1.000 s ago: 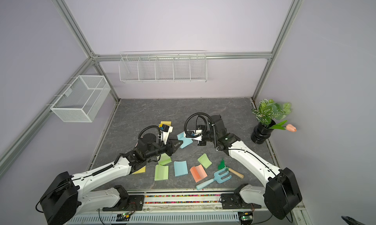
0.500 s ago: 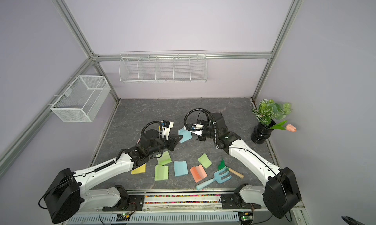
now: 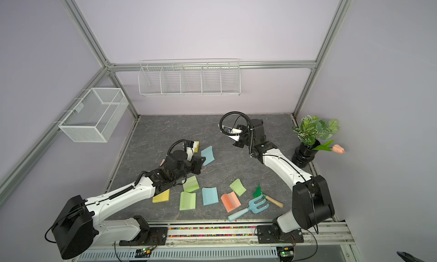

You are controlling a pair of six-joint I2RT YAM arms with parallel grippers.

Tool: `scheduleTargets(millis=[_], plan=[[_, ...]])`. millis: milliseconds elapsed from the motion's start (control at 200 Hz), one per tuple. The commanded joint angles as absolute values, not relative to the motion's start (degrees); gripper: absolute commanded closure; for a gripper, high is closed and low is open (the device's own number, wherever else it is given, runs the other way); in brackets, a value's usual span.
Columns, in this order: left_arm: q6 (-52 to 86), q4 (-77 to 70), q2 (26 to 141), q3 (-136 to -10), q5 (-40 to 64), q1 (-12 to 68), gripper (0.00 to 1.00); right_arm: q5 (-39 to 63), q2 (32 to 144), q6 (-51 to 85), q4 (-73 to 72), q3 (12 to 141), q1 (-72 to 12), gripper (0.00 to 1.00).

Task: Tear off pages from different memo pads
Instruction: Place the paper at the center of the board.

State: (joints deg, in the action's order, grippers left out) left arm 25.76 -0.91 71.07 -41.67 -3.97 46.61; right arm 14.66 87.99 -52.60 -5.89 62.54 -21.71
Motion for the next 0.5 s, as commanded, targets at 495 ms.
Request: scheduleTargets(millis=[495], plan=[[29.4, 1.8, 64.1, -40.6, -9.6, 46.4, 1.00, -11.0, 122.6, -86.2, 9.5, 87.7, -14.0, 0.91]])
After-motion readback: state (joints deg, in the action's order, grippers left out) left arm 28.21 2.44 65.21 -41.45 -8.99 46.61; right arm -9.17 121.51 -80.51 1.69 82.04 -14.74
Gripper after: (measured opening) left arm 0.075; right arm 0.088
